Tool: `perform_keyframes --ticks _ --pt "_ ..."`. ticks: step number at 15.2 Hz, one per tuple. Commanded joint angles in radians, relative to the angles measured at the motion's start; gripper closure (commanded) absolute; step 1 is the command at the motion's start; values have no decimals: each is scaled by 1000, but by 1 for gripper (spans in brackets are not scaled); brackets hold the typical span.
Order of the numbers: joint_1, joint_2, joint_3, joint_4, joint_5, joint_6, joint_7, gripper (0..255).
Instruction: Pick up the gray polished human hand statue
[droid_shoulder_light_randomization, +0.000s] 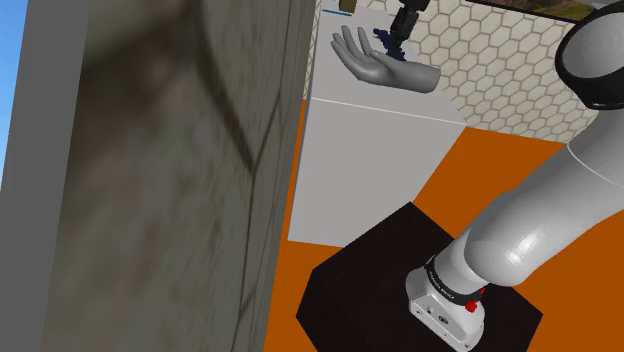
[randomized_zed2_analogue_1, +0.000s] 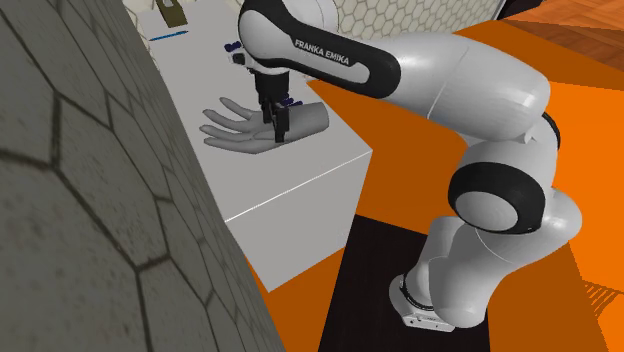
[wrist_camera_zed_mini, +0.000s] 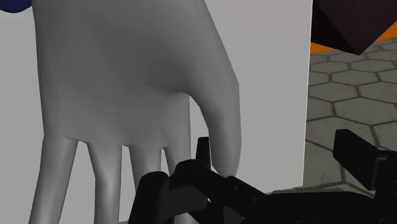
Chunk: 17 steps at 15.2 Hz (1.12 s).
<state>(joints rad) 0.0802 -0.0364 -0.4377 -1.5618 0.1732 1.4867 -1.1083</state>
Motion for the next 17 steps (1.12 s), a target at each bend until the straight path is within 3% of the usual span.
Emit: perform_keyframes --ticks 1,9,10,17 --pt "-6 39 -9 34 25 -2 -45 0" --pt "-1 13 -3 -85 13 93 -52 0" --pt "-1 13 -3 -85 14 94 -52 255" --pt "-1 13 -3 -83 13 91 -51 255"
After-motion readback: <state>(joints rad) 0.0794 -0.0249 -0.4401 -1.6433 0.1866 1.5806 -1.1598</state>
